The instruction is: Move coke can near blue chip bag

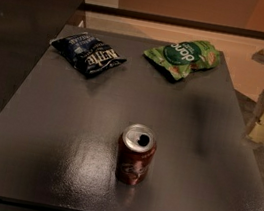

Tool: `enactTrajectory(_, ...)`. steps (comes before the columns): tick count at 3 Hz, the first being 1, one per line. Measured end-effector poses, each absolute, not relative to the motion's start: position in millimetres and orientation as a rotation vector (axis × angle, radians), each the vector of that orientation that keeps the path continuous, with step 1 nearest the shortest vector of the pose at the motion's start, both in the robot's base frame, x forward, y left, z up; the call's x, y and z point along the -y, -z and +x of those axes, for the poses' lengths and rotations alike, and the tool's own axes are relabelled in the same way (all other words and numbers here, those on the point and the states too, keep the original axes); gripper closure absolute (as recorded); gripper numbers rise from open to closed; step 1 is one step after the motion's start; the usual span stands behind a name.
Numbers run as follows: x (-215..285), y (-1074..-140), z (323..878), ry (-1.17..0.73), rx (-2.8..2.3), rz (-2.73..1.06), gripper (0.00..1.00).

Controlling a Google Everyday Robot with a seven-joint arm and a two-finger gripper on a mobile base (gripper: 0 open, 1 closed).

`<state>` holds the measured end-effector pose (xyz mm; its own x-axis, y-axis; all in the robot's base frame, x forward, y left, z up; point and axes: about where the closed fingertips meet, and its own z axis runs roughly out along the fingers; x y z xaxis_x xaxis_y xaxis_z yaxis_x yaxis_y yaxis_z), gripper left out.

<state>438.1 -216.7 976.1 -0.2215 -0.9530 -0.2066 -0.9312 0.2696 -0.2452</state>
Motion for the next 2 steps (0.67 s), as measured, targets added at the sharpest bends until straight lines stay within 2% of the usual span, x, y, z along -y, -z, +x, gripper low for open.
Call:
enactTrajectory(1, 216.6, -976.1, 438.1, 0.098, -2.232, -1.725, 0.00)
enactTrajectory(2, 206.8, -975.9, 428.1, -0.003, -2.171, -1.800, 0.00)
